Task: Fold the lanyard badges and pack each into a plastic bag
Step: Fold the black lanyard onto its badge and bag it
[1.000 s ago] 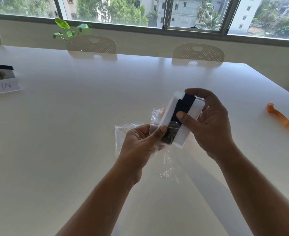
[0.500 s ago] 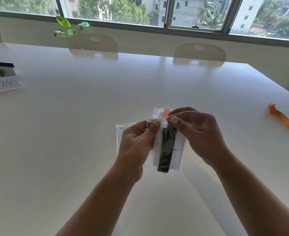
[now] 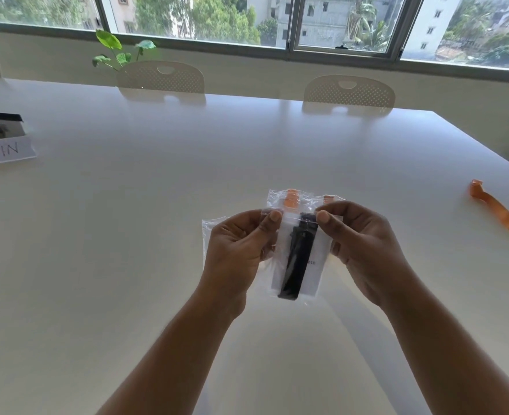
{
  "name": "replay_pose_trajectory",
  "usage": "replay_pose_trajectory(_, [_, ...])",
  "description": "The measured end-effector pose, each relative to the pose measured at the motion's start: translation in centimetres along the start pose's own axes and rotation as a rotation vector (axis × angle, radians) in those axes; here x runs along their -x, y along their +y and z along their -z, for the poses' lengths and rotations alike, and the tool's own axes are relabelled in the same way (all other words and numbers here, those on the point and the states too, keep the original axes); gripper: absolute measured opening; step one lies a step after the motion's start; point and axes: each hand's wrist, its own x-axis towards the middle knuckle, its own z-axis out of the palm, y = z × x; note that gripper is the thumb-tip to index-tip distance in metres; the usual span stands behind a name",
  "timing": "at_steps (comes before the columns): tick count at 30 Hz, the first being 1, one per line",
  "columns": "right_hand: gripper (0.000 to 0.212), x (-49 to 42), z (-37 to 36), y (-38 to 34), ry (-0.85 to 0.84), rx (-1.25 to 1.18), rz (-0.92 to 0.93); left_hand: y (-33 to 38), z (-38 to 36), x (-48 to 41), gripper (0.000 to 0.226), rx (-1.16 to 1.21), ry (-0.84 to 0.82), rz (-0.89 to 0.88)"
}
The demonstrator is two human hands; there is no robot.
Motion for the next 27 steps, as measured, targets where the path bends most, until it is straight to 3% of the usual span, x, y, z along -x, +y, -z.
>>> replay_pose_trajectory(2, [0.038, 0.4, 0.3, 0.4, 0.023, -0.024, -0.039, -0.2, -0.2, 0.1, 0.021, -0.013, -0.003, -0.002])
replay_pose_trajectory(6, [0.029, 0.7, 0.7, 1.1, 0.102, -0.034, -0.013, -0.5, -0.4, 0.2, 0.013, -0.093, 0.011, -0.023])
replay_pose_trajectory(9, [0.036, 0.9, 1.2, 1.5, 0.077, -0.071, 0.017, -0.8, -0.3, 0.1, 0.008, -0.150, 0.018, -0.030])
replay_pose_trajectory(12, [0.039, 1.1, 1.6, 1.5, 0.037, -0.110, -0.018, -1.1, -0.3, 0.0, 0.003, -0.044, -0.041, 0.022])
replay_pose_trajectory(15, [0.026, 1.2, 2.1, 1.0, 0.079, 0.011, 0.087, -1.1, -0.1, -0.1, 0.002, 0.009, -0.108, 0.020])
replay_pose_trajectory(17, [0.021, 1.2, 2.3, 0.7, 0.124, 0.037, 0.162, -1.1, -0.1, -0.1, 0.004, -0.135, -0.054, -0.106])
replay_pose_trajectory(21, [0.027, 1.3, 1.9, 0.7, 0.138, -0.046, 0.151, -1.7, 0.1, -0.3, 0.010, -0.615, 0.075, -0.526])
replay_pose_trajectory(25, [0.038, 1.4, 1.4, 0.6, 0.097, -0.150, 0.110, -2.9, 0.1, 0.0, 0.044, -0.778, 0.125, -0.626])
replay_pose_trajectory(27, [0.041, 1.4, 1.3, 0.6, 0.124, -0.153, 0.091, -3.1, 0.2, -0.1, 0.047, -0.780, 0.173, -0.626])
